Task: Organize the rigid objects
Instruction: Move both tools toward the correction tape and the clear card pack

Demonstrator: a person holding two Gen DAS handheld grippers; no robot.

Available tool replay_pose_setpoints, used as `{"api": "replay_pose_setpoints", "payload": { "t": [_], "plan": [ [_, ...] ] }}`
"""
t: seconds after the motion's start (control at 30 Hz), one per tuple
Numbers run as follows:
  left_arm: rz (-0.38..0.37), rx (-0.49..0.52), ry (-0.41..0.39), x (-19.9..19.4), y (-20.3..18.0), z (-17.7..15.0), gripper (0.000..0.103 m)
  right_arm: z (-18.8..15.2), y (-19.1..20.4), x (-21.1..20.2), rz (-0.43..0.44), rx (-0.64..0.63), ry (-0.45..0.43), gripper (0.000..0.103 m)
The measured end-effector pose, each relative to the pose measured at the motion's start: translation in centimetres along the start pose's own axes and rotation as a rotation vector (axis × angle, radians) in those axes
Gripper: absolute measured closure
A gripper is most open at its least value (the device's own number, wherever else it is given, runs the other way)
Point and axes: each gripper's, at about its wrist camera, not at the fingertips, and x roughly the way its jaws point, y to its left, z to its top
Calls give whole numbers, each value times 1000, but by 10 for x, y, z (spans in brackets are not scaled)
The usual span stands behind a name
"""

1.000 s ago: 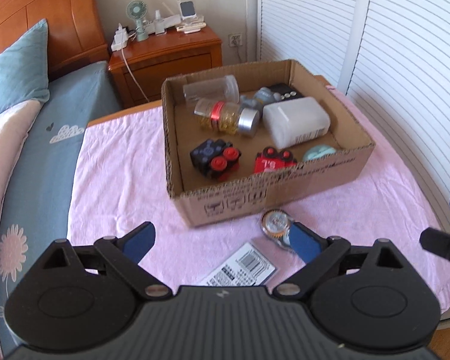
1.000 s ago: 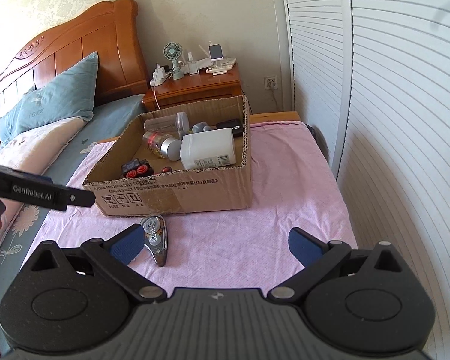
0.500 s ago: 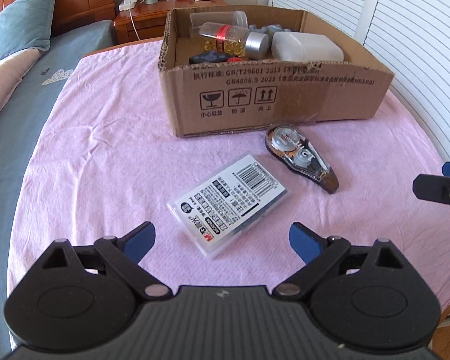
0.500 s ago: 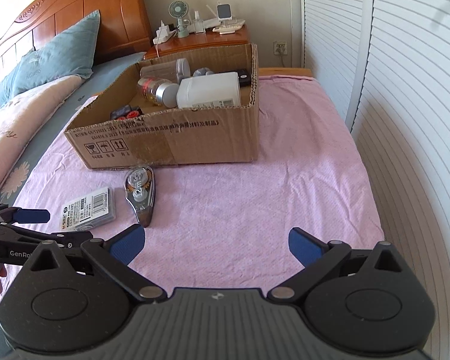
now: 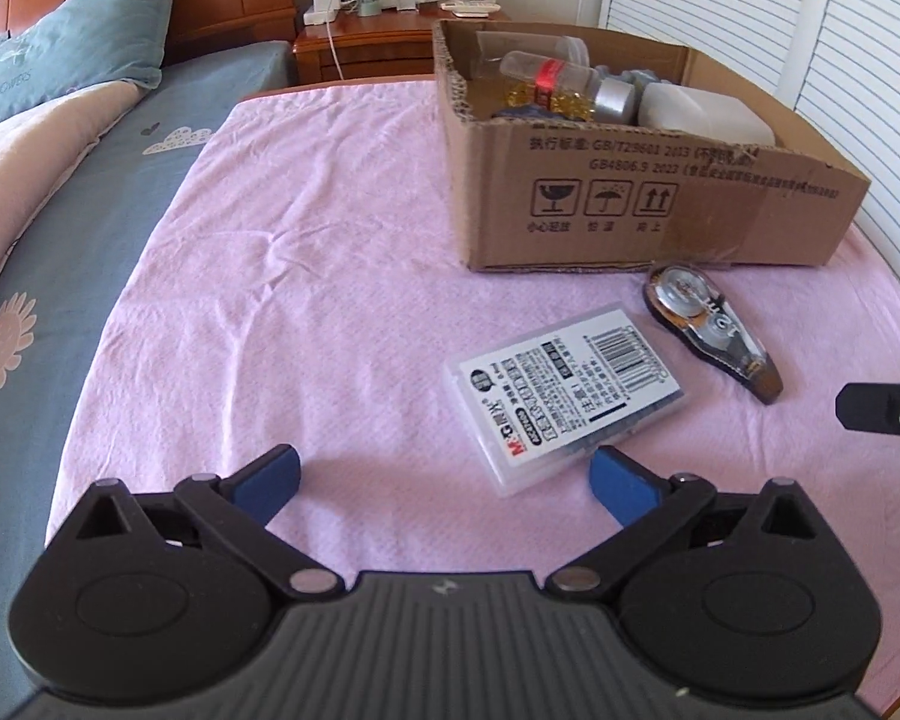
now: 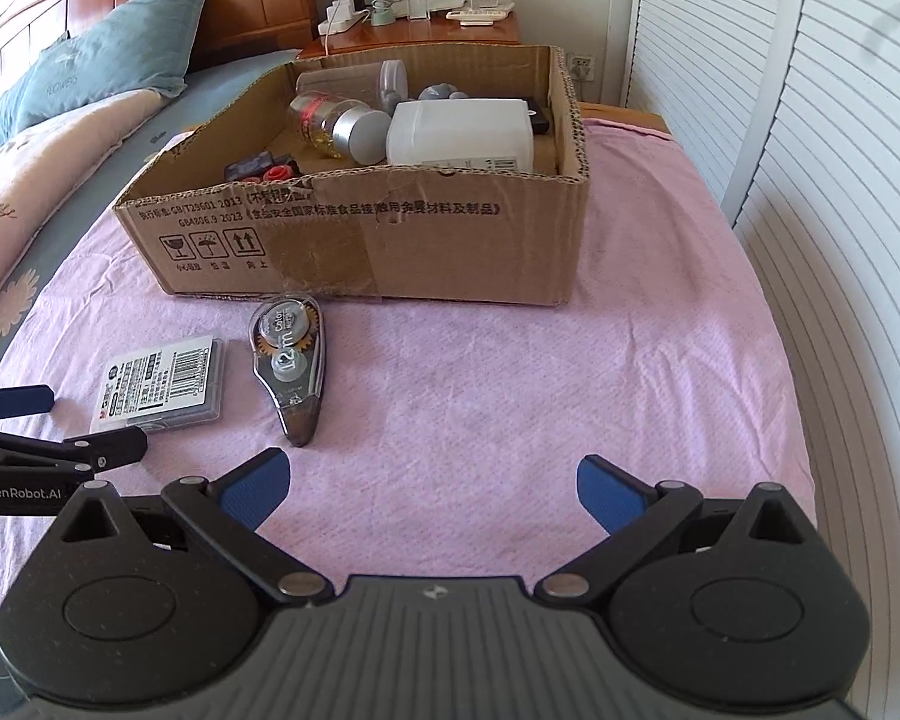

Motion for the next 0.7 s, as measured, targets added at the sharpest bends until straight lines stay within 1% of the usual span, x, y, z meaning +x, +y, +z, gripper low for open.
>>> {"api": "replay_pose_setpoints", "payload": {
  "t": [0.23,0.37,0.47,0.7],
  "plan": [
    [37,-39,-3,3,19,2,1,9,34,25,-30,-102,15,0],
    [28,-35,-6,3,22,2,1,12,42,38,-70,-130,12,0],
    [23,-30,-8,3,22,2,1,14,35,39,-64,-103,7,0],
    [18,-11,-13,3,21,2,1,17,0,40,-112,-2,3,0]
  ]
}}
